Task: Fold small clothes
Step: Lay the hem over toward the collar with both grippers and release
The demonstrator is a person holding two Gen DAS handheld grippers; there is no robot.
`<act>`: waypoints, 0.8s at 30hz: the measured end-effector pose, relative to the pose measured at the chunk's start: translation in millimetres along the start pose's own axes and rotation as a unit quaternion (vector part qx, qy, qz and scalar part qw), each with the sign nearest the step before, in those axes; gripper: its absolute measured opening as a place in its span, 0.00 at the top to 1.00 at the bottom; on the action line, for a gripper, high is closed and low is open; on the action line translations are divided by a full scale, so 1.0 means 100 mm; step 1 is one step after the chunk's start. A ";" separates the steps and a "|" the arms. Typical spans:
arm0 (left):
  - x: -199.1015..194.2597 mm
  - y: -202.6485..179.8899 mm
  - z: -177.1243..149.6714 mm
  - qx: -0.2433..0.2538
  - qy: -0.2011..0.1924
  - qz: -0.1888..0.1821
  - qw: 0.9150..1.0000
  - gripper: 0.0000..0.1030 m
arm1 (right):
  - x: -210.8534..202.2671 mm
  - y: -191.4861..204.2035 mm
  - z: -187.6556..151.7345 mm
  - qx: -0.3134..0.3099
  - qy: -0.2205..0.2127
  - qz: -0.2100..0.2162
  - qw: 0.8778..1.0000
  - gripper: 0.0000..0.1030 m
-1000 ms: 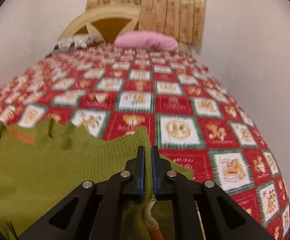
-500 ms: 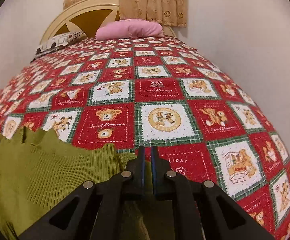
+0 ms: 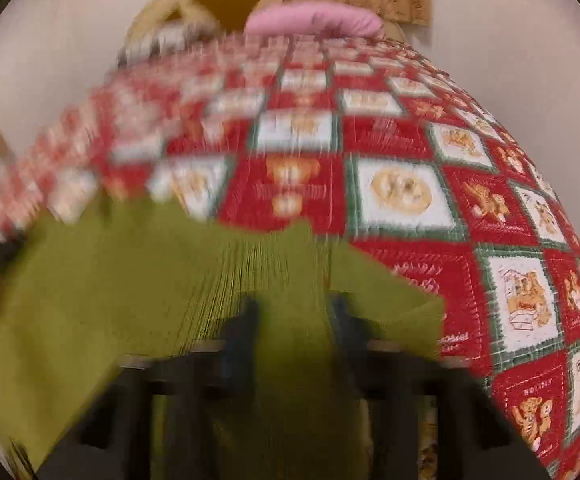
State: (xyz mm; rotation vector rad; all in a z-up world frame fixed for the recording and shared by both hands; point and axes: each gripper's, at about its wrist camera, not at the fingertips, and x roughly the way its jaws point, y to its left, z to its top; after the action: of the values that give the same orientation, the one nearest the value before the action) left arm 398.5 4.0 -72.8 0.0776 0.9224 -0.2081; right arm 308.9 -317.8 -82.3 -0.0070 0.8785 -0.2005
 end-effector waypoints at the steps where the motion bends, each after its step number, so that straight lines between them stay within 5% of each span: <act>1: 0.01 0.05 0.00 -0.011 0.002 -0.005 1.000 0.14 | -0.05 0.03 -0.01 -0.001 -0.010 -0.021 1.000 0.94; 4: 0.03 0.18 0.00 -0.040 0.006 -0.024 0.999 0.13 | -0.18 -0.15 -0.05 0.055 -0.044 -0.094 0.993 0.94; 7: 0.05 0.16 0.00 -0.039 0.007 -0.022 0.999 0.11 | -0.03 -0.31 -0.10 0.088 -0.011 -0.072 0.993 0.94; 13: 0.08 0.16 0.03 -0.040 0.021 -0.013 0.999 0.06 | 0.01 -0.07 -0.07 0.020 -0.002 -0.141 0.990 0.91; 16: -0.08 0.25 0.09 -0.038 0.035 0.010 0.999 0.11 | -0.28 -0.18 -0.08 0.046 -0.030 -0.096 0.994 0.88; 19: -0.58 0.28 0.00 -0.014 -0.024 0.038 0.999 0.13 | -0.94 -0.20 -0.22 0.081 -0.112 -0.075 0.988 0.69; 20: -0.71 0.27 -0.06 -0.007 -0.032 0.037 0.999 0.13 | -1.14 -0.15 -0.30 0.076 -0.120 -0.054 0.988 0.59; 24: -1.23 0.09 -0.59 0.005 -0.052 0.000 0.999 0.13 | -1.51 0.16 -0.68 0.046 -0.113 0.005 0.992 0.59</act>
State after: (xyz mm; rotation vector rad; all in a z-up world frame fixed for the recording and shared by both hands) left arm 282.0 39.5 -11.0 0.0749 0.8182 -0.2136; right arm 165.9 -270.2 -11.2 0.0592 0.6424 -0.2251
